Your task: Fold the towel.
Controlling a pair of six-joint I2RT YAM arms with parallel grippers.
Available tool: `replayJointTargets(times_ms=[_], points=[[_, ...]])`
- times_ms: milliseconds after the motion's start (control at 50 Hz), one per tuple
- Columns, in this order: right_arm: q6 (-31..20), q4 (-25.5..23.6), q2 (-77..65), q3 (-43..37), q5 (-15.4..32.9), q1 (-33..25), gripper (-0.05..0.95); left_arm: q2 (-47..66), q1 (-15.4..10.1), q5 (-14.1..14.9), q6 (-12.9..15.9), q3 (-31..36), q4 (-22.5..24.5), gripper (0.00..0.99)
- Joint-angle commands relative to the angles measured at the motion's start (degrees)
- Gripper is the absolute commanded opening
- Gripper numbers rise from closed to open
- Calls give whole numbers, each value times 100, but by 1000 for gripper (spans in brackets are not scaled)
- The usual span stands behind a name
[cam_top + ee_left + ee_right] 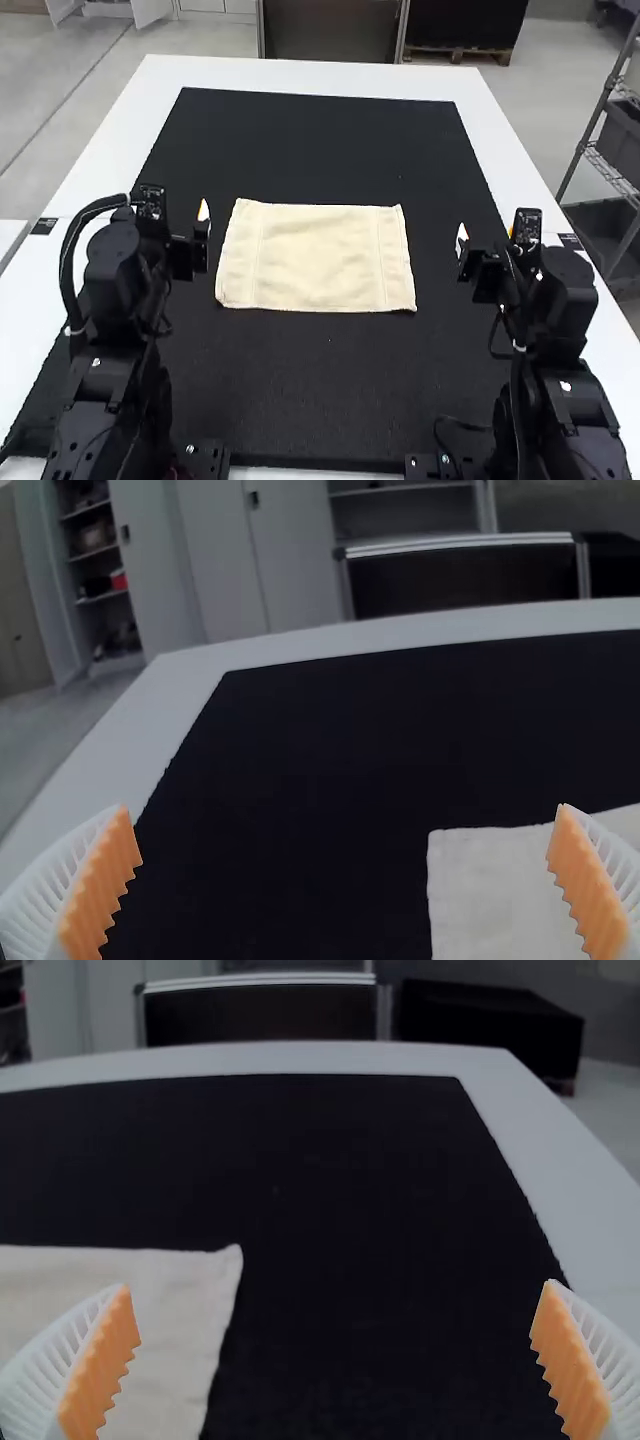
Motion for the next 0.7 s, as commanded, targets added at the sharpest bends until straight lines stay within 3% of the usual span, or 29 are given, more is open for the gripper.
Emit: replayJointTargets(times_ms=[0, 240, 380, 680], points=[[121, 93, -27, -40, 33, 68, 910, -47, -27, -34, -142, -23, 151, 959], [209, 199, -18, -40, 42, 15, 910, -47, -9, -34, -362, -32, 406, 961], [253, 129, -27, -40, 42, 15, 911, -47, 0, -34, -511, -23, 151, 961], [253, 146, -27, -40, 42, 24, 911, -47, 17, -42, -590, -23, 195, 959]])
